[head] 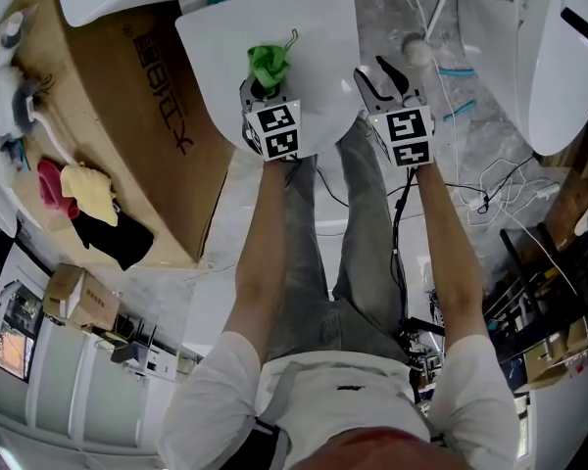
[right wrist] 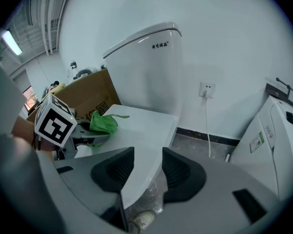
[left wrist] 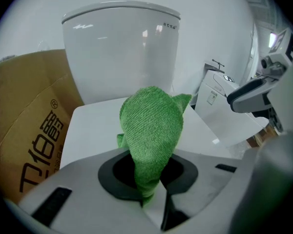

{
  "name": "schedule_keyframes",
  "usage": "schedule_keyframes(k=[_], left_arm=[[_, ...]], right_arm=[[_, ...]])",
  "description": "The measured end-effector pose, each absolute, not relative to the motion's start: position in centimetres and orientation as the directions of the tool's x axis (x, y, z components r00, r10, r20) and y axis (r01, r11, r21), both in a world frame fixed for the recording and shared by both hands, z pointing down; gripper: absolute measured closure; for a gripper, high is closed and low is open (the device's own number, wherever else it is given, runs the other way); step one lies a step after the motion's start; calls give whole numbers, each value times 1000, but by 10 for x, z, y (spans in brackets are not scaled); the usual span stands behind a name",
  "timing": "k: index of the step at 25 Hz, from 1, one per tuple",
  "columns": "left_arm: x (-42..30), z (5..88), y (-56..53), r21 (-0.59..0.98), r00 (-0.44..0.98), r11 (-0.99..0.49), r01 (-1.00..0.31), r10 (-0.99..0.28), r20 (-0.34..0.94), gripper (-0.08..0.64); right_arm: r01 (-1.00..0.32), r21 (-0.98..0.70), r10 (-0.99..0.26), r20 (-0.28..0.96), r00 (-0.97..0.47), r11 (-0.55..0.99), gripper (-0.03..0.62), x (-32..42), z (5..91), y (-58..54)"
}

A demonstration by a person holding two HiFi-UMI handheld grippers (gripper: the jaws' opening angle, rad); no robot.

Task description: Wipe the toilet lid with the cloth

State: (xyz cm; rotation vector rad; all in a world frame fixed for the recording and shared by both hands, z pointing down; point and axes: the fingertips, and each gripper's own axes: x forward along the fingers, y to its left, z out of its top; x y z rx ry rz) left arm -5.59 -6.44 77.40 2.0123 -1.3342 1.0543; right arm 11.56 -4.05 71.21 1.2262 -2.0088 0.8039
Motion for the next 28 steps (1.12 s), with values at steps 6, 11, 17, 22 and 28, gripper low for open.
schedule_keyframes(k=[6,11,17,22,28], left_arm=[[-23,774,-54,17,257,-422,-906,-517,817,477],[5,775,-45,47,301,-462,-886,-494,815,477],[37,775,-37,69,346,-514,-855,-467,814,477],[59,776,-31,90,382,-548,-831,-445,810,476],[90,774,-21,157,457,-592,-791,-400,794,477]], right_arm=[[-922,-171,-529,776,-343,347,399,134,712,-28],[-930,-170,-534,778,-330,327,399,147,712,-18],[-940,-168,-543,780,-311,296,399,165,711,-7],[-949,-165,-549,784,-291,267,399,178,711,3],[-959,-160,-556,787,-268,234,399,190,709,15]])
